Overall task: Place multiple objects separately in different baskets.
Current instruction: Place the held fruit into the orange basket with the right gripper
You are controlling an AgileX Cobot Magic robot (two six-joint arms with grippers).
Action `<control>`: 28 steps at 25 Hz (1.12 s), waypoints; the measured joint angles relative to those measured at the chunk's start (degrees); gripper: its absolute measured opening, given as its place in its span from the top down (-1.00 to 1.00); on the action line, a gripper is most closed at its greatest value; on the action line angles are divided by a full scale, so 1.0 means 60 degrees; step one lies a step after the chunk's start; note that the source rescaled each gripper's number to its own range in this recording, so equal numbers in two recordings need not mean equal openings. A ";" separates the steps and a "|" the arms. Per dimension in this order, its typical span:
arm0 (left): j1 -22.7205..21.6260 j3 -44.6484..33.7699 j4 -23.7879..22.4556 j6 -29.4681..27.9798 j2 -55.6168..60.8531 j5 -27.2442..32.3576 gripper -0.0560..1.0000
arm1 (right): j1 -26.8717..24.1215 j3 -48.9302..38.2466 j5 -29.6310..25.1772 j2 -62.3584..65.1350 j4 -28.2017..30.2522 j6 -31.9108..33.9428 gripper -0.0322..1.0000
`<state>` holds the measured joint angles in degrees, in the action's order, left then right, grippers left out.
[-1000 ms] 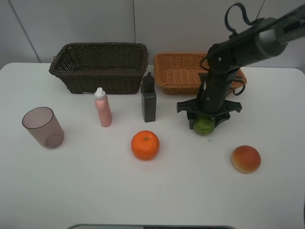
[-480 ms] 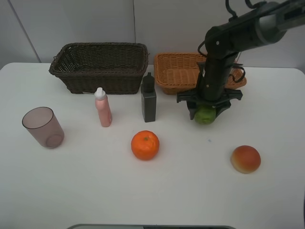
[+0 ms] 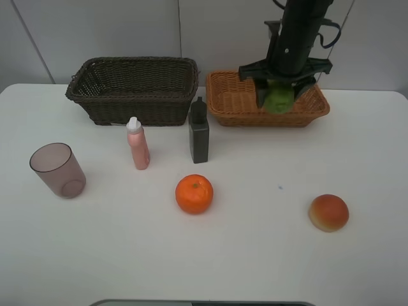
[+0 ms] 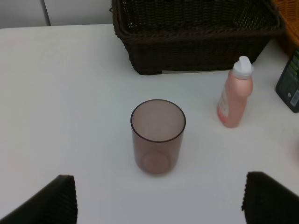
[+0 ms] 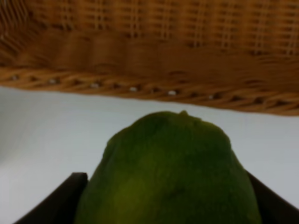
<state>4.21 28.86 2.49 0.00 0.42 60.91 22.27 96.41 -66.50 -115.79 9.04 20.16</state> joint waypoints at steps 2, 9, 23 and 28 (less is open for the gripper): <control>0.0000 0.0000 0.0000 0.0000 0.0000 0.0000 -0.83 | -0.0226 0.0278 0.0255 -0.0040 0.0091 -0.0011 0.16; 0.0000 0.0000 0.0000 0.0000 0.0000 0.0000 -0.83 | -0.1100 0.0866 0.1933 -0.0810 0.0265 -0.0011 0.16; 0.0000 0.0000 0.0000 0.0000 0.0000 0.0000 -0.83 | -0.1353 0.0870 0.4319 -0.2587 0.1053 0.0016 0.16; 0.0000 0.0000 0.0000 0.0000 0.0000 0.0000 -0.83 | -0.1353 0.0882 0.4565 -0.2585 0.1063 0.0016 -0.32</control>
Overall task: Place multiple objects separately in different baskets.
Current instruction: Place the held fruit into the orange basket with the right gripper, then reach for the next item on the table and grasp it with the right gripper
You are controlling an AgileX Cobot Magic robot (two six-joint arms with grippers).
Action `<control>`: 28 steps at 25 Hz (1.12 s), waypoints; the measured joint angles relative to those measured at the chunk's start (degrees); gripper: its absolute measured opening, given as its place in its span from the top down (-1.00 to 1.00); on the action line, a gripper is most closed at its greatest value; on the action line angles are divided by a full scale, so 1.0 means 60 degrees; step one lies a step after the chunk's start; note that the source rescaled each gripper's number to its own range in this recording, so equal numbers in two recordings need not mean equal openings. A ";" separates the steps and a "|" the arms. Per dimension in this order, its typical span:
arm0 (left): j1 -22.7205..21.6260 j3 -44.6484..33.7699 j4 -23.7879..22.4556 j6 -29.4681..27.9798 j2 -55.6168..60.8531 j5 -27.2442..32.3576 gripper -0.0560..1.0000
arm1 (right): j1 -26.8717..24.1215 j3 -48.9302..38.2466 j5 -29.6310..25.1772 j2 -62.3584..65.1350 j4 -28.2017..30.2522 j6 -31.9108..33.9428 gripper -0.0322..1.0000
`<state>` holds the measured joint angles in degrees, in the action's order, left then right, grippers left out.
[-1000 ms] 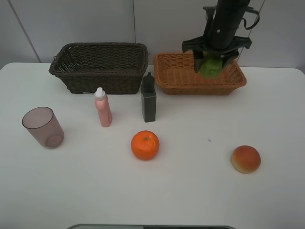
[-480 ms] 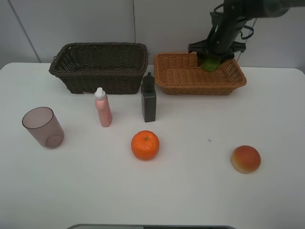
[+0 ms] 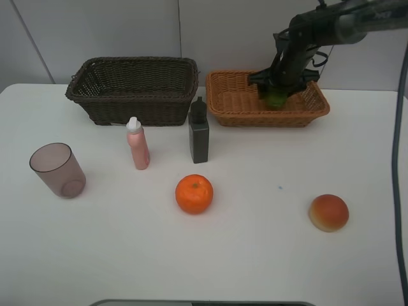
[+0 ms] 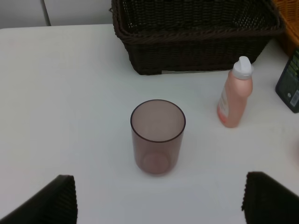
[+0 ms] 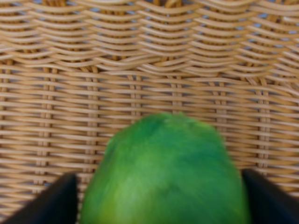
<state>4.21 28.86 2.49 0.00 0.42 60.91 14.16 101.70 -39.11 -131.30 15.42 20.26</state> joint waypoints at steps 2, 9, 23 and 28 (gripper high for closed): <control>0.0000 0.0000 0.0000 0.0000 0.0000 0.0000 -0.83 | 0.0000 0.0000 -0.0042 0.0000 0.0000 0.0000 -0.76; 0.0000 0.0000 0.0000 0.0000 0.0000 0.0000 -0.83 | 0.0000 0.0000 -0.0553 0.0437 0.0006 -0.0031 -1.00; 0.0000 0.0000 0.0000 0.0000 0.0000 0.0000 -0.83 | 0.0000 -0.4907 -0.1062 0.4805 -0.0584 -0.0461 -1.00; 0.0000 0.0000 0.0000 0.0000 0.0000 0.0000 -0.83 | 0.0000 -0.7311 -0.0963 0.6498 -0.0706 -0.0461 -1.00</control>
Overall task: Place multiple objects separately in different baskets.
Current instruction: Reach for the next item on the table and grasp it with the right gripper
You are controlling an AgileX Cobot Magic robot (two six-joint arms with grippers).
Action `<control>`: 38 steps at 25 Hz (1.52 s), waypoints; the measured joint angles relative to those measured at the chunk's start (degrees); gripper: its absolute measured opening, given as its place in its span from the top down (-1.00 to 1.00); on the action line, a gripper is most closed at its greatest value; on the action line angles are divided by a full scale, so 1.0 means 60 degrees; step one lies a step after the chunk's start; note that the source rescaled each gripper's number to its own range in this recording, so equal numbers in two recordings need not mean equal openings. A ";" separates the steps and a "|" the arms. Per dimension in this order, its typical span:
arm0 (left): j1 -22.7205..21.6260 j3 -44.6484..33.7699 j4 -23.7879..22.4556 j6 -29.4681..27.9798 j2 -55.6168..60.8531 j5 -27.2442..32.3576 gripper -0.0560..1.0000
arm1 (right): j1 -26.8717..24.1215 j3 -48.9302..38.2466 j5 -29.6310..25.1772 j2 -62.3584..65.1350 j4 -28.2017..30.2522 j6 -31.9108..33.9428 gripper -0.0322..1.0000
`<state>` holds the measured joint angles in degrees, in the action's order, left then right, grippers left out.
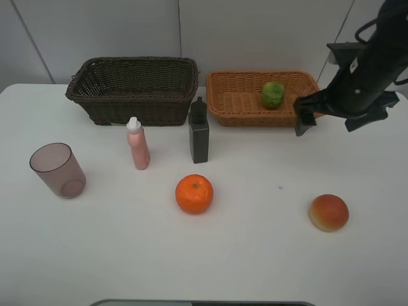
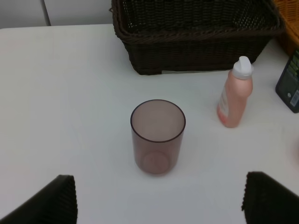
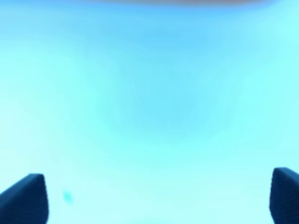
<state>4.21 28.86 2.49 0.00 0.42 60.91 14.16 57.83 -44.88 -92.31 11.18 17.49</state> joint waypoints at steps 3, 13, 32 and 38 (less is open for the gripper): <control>0.0000 0.0000 0.0000 0.0000 0.0000 0.0000 -0.83 | 0.0000 -0.1225 0.0281 0.0852 -0.0019 0.0000 -1.00; 0.0000 0.0000 0.0000 0.0000 0.0000 0.0000 -0.83 | 0.0000 -0.3434 0.1650 0.1396 -0.0137 0.0000 -1.00; 0.0000 0.0000 0.0000 0.0000 0.0000 0.0000 -0.83 | 0.0000 -0.4206 0.2909 -0.0734 -0.0210 0.0029 -1.00; 0.0000 0.0000 0.0000 0.0000 0.0000 0.0000 -0.83 | 0.0000 -0.4206 0.2990 -0.0789 -0.0210 0.0038 -0.49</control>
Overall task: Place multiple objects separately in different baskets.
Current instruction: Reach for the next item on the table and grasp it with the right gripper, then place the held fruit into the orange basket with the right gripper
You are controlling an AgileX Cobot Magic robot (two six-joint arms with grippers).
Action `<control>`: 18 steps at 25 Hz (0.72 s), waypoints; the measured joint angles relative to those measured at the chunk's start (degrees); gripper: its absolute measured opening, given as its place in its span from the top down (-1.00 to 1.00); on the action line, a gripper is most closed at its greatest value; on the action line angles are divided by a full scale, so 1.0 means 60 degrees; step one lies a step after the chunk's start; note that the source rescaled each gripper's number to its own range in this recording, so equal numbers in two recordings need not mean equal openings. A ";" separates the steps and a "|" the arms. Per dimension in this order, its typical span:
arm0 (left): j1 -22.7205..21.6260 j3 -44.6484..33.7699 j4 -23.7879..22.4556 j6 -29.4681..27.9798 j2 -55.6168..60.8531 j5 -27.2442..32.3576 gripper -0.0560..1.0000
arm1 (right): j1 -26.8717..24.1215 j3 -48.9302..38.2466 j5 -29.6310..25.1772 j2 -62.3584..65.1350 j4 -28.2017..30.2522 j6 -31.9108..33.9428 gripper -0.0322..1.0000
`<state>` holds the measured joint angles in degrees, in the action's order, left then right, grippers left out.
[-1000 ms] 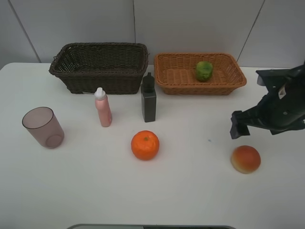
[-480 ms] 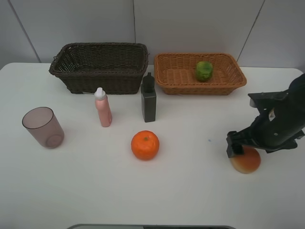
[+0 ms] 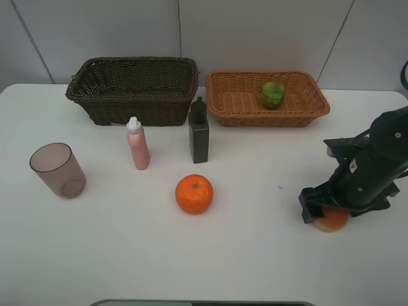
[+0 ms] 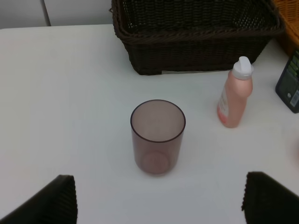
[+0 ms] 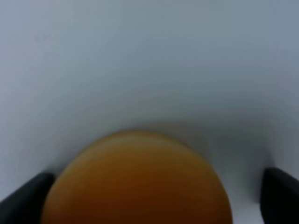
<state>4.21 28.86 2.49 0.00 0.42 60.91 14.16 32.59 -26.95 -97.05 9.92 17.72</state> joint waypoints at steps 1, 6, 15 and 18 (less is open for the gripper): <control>0.0000 0.0000 0.0000 0.0000 0.0000 0.0000 -0.83 | 0.0000 0.0000 0.0000 0.0000 0.0000 0.0000 -0.12; 0.0000 0.0000 0.0000 0.0000 0.0000 0.0000 -0.83 | 0.0000 0.0000 -0.0009 0.0000 0.0000 0.0024 0.20; 0.0000 0.0000 0.0000 0.0000 0.0000 0.0000 -0.83 | 0.0000 0.0000 -0.0009 0.0000 0.0000 0.0079 0.20; 0.0000 0.0000 0.0000 0.0000 0.0000 0.0000 -0.83 | 0.0000 0.0032 -0.0040 0.0000 -0.0021 0.0079 0.20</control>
<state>4.21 28.86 2.49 0.00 0.42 60.91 14.16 32.78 -27.19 -97.05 9.80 18.19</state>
